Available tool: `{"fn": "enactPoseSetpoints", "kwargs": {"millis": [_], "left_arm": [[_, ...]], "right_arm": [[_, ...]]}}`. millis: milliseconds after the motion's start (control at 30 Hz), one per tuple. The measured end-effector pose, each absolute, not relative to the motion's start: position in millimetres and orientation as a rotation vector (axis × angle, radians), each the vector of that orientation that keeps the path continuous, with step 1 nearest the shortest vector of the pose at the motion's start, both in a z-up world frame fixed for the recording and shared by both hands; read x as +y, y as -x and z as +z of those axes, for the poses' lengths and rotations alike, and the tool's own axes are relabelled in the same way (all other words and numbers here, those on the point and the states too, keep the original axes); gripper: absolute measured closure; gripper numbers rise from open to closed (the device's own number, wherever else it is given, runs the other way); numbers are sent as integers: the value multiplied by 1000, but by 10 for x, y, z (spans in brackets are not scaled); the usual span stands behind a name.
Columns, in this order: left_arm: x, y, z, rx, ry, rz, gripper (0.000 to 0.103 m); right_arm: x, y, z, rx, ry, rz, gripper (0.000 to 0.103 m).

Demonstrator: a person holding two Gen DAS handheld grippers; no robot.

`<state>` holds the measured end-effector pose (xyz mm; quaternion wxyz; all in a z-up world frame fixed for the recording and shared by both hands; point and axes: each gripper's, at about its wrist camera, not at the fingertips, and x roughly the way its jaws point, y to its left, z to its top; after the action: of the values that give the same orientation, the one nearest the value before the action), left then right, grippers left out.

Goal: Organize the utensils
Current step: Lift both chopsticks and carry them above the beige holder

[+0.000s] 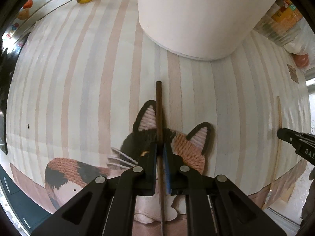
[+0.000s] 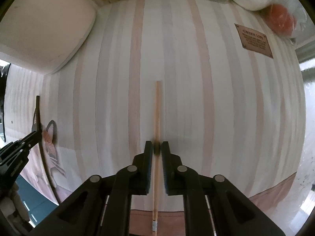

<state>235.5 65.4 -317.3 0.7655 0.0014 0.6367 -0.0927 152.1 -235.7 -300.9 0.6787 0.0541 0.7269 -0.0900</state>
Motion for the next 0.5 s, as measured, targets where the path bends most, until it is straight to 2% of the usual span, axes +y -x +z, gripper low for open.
{"fn": "enactPoseSetpoints", "kwargs": {"millis": [133,500], "left_arm": [[680,-2398,-3126,1382,-1,-207,96],[682,-2453,-3156,1374,-4,-211,95]], "right_arm": [[-2258,-1856,-3020,1642,-96,-203,83],[-2083,-1934,-3076,1628,-74,-217,82]]}}
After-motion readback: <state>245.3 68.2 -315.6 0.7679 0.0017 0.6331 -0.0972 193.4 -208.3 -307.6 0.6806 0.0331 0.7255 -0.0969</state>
